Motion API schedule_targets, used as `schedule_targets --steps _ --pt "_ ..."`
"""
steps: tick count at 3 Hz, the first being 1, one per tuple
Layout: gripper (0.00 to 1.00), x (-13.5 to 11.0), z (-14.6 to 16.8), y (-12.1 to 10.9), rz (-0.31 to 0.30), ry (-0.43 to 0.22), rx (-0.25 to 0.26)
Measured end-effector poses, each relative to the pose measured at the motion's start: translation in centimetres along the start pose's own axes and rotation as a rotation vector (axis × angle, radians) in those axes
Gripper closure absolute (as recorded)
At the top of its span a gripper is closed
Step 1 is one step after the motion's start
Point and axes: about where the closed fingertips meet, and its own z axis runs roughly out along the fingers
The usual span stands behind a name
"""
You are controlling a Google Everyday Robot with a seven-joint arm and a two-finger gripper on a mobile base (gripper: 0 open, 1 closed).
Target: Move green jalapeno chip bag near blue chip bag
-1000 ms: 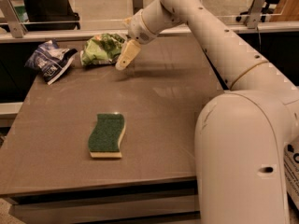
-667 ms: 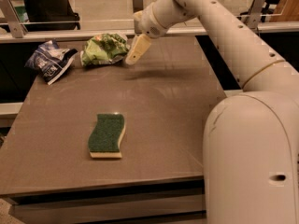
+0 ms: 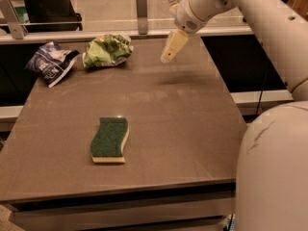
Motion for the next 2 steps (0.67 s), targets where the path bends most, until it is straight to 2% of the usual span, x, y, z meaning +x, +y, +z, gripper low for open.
schedule_targets --steps 1,2 --pt "0.00 3.93 -4.47 -0.07 0.034 0.106 0.051" --pt "0.00 3.93 -4.44 -0.06 0.035 0.107 0.051"
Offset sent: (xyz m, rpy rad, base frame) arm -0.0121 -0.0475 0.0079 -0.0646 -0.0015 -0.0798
